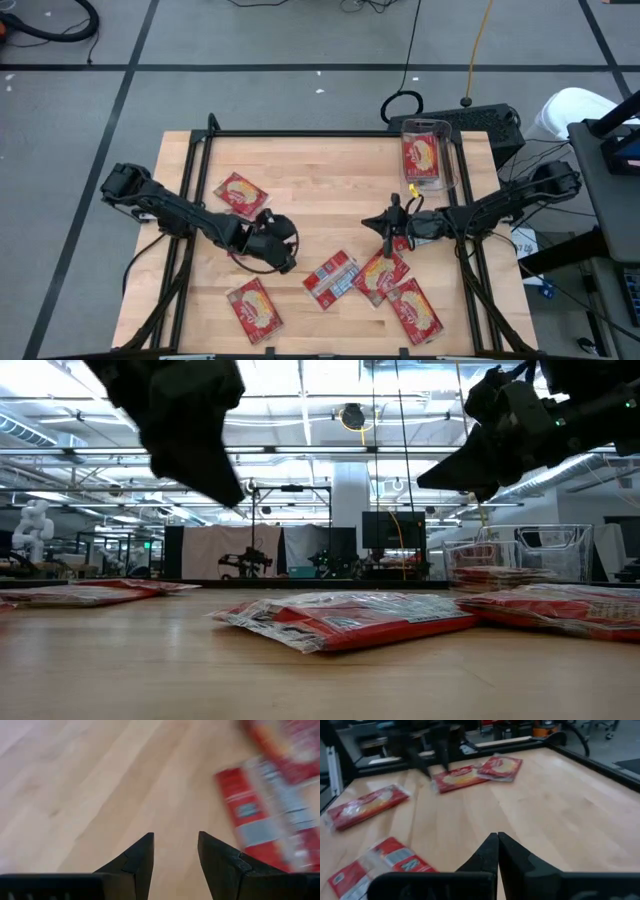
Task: Sort popcorn bags into baskets
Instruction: Put the red popcorn bag into the transparent bin
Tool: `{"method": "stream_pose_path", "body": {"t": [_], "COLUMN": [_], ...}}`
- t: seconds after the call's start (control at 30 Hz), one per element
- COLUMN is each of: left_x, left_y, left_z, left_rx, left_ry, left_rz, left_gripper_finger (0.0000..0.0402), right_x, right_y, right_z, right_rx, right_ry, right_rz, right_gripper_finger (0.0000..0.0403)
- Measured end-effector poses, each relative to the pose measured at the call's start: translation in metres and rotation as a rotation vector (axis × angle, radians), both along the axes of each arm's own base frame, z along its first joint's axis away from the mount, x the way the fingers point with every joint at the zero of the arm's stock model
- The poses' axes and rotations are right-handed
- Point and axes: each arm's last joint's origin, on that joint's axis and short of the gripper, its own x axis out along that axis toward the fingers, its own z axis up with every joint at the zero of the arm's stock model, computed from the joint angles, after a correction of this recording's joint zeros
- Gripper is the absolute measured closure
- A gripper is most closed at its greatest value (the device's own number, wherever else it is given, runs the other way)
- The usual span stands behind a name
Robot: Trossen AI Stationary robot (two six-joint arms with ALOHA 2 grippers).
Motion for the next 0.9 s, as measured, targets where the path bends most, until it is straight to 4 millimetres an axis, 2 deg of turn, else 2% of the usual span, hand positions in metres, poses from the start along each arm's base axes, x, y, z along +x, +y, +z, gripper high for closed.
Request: {"method": "stream_pose_path", "body": {"t": [0.1, 0.3, 0.47, 0.73, 0.9], "left_x": [-0.008, -0.026, -0.032, -0.054, -0.065], "left_y": [0.006, 0.032, 0.046, 0.069, 0.076], "left_z": [-0.005, -0.012, -0.027, -0.061, -0.074], "left_rx": [0.053, 0.121, 0.151, 0.206, 0.250], "left_ry": [0.072, 0.175, 0.228, 0.294, 0.336], "left_rz": [0.085, 0.390, 0.397, 0.503, 0.490], "left_gripper_finger": [0.0245, 0.0245, 0.0225, 0.0141, 0.0125], "right_x": [0.001, 0.001, 0.000, 0.011, 0.014], "right_y": [0.006, 0.013, 0.016, 0.019, 0.019], "right_z": [-0.003, -0.009, -0.009, 0.007, 0.013], "right_rx": [0.001, 0.062, 0.103, 0.108, 0.054], "right_ry": [-0.002, 0.009, -0.009, -0.057, -0.070], "right_rz": [0.008, -0.017, -0.043, -0.037, -0.071], "right_gripper_finger": [0.0401, 0.0401, 0.0401, 0.0401, 0.0401]}}
